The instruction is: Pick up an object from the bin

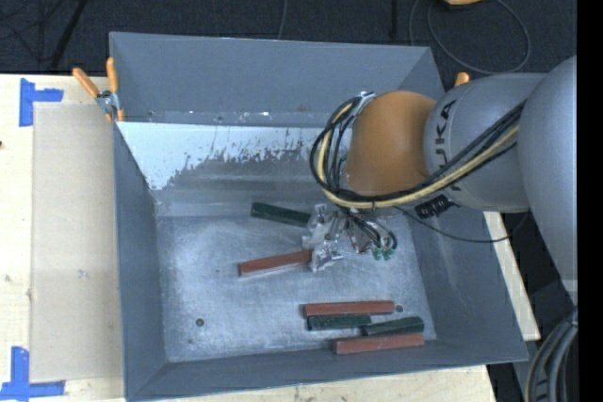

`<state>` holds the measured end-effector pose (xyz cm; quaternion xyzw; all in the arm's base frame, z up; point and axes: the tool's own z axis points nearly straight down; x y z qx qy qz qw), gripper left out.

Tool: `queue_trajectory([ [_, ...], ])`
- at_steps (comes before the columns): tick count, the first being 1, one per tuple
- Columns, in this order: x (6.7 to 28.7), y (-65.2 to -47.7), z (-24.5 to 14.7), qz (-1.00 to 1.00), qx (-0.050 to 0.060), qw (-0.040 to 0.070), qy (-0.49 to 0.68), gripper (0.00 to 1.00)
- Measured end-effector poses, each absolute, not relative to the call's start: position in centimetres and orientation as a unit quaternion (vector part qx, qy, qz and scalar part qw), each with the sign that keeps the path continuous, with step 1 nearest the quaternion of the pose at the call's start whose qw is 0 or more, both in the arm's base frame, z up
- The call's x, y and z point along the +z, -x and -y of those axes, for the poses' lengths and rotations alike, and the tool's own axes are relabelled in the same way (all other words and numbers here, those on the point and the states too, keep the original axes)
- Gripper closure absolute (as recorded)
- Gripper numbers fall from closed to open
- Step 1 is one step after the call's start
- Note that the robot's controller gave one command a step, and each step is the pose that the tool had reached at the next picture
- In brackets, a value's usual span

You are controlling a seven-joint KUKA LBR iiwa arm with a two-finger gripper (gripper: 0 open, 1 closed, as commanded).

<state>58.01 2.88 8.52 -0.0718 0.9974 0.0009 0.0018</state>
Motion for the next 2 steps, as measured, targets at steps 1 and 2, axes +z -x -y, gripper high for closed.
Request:
queue_trajectory([
  [1, 8.5, -58.0, -2.9, -0.997, 0.001, 0.002, 0.072, 1.00],
  [2, 22.7, -59.4, -1.4, -0.998, 0.000, 0.002, 0.066, 1.00],
])
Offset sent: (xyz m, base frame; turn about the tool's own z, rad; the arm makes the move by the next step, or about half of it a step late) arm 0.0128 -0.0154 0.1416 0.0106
